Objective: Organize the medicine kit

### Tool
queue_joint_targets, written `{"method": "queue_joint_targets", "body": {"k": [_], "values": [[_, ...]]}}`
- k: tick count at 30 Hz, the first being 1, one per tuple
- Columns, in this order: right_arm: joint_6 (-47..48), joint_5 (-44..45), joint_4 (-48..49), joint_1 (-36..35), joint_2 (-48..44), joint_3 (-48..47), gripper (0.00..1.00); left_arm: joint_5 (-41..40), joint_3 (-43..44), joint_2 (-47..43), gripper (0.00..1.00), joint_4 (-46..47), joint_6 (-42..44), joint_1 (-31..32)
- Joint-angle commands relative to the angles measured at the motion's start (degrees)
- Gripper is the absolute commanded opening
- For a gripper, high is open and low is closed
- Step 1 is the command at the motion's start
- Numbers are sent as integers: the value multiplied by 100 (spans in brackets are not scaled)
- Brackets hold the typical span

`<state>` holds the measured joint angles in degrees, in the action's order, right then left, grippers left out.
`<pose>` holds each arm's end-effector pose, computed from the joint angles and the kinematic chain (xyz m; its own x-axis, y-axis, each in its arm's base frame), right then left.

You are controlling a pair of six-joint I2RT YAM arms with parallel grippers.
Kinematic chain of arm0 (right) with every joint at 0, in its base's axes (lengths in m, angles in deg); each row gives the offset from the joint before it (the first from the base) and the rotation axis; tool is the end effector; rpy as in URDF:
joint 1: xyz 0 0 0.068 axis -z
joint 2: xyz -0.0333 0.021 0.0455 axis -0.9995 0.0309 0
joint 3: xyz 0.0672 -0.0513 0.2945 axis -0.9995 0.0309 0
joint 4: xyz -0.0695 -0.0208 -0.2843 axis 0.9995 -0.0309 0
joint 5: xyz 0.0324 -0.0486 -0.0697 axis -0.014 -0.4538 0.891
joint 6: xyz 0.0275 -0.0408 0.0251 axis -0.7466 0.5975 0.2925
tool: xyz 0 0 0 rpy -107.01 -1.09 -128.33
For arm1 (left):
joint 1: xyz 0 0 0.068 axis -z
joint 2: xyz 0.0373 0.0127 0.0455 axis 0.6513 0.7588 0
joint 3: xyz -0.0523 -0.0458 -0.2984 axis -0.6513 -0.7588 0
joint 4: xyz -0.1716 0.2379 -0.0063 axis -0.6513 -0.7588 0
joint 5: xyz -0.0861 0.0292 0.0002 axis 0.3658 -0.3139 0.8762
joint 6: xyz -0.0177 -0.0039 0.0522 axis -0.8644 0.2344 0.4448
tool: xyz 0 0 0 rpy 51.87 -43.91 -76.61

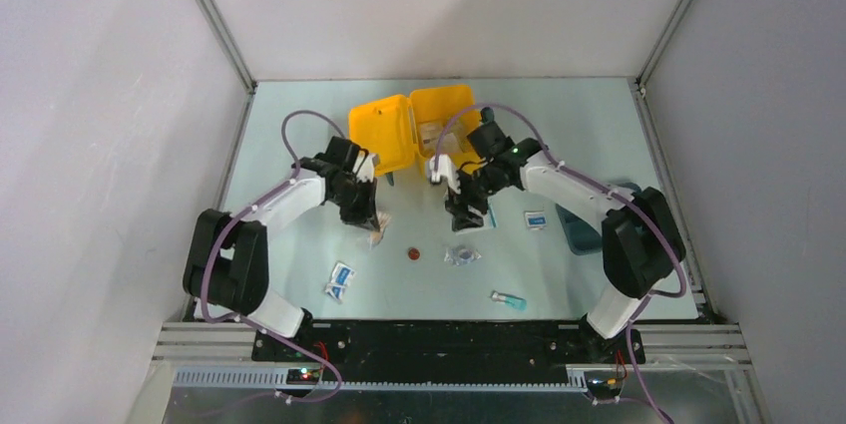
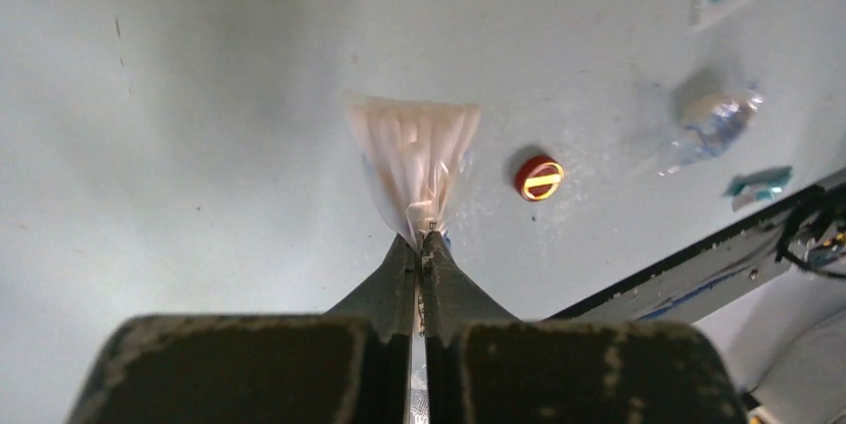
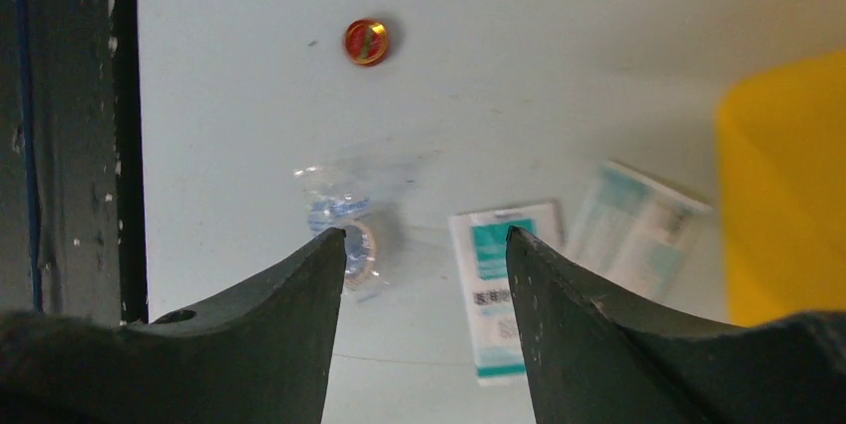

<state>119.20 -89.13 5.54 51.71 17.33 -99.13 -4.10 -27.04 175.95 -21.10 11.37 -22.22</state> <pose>0.2923 0.2461 0.2521 0.0711 -0.7028 -0.7078 -0.9902 -0.1351 0.0347 0.2865 -0.1081 0.2015 -0.9786 0.0518 -0.1992 0.1246 0.9194 -0.3731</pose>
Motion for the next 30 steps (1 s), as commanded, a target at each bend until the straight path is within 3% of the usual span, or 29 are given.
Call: {"method": "queue_joint_targets", "body": {"k": [1,7,17,20,30], "values": [[-1479,-111,487,428,-550,-661,65,379,557,-480,2,-435,902,6],[-2967,171,1345,1237,-954,-762,67,483,1874,-471,2,-371,1444,17],[-4008,939,1851,2115,-1298,-548,67,167,5834,2030,4,-211,1028,235],[-4239,1136,1899,2269,-1330,-530,67,-85,6896,2928,4,-198,502,366],[-4459,1271,1911,2626,-1380,-327,67,-750,7481,3995,1,301,-1224,719]]}}
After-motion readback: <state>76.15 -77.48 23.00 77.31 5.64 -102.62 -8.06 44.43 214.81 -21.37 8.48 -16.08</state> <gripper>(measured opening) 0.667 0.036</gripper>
